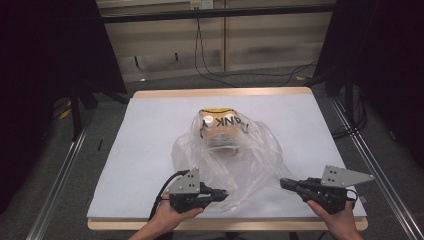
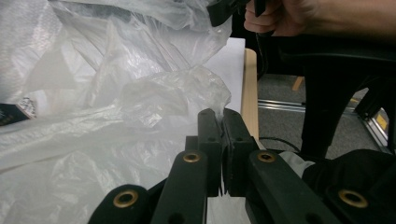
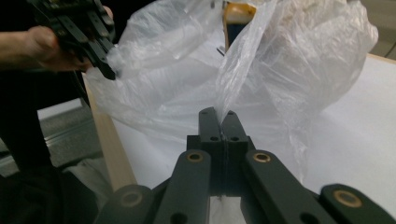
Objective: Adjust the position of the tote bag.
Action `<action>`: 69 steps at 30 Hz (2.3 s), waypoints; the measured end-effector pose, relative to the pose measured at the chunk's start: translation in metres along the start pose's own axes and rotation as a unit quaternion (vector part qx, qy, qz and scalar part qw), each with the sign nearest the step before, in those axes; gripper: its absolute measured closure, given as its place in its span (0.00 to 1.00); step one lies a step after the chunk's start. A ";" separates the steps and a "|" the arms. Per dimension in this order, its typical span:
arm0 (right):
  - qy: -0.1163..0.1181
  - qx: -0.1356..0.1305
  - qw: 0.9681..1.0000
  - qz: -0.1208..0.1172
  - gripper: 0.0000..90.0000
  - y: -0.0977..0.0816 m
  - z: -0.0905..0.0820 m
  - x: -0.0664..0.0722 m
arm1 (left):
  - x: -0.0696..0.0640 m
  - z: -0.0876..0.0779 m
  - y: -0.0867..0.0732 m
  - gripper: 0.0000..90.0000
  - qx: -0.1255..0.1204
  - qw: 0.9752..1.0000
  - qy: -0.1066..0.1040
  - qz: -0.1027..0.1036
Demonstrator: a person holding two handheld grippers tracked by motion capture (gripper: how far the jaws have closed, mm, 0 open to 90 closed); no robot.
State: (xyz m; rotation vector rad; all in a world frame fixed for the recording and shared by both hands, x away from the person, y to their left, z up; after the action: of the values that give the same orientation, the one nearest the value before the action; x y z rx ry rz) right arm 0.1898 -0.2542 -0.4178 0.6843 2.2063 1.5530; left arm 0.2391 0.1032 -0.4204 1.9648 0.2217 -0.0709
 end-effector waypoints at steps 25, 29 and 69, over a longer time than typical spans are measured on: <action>-0.009 -0.058 0.997 -0.051 1.00 0.060 0.009 -0.019 | 0.015 -0.038 0.050 0.98 -0.076 0.996 0.037 0.016; -0.007 -0.064 0.996 -0.058 1.00 0.064 0.011 -0.021 | 0.018 -0.046 0.055 0.98 -0.091 0.995 0.039 0.013; -0.064 -0.141 0.987 -0.048 1.00 0.127 -0.004 -0.070 | 0.053 -0.156 0.109 0.98 -0.200 0.967 0.157 0.019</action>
State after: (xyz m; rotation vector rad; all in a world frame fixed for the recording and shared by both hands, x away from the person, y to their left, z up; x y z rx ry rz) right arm 0.2681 -0.2615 -0.2962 0.5646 1.8502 1.6778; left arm 0.3028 0.2116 -0.2685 1.5672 0.3744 0.2933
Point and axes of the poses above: each handheld gripper's, and its own axes: z roughly forward along the jaws, y roughly out of its top, x roughly to its left, the point moved 1 cm from there along z, roughly forward along the jaws, and after that the axes turned 7 degrees about -z, right-handed, at the moved point
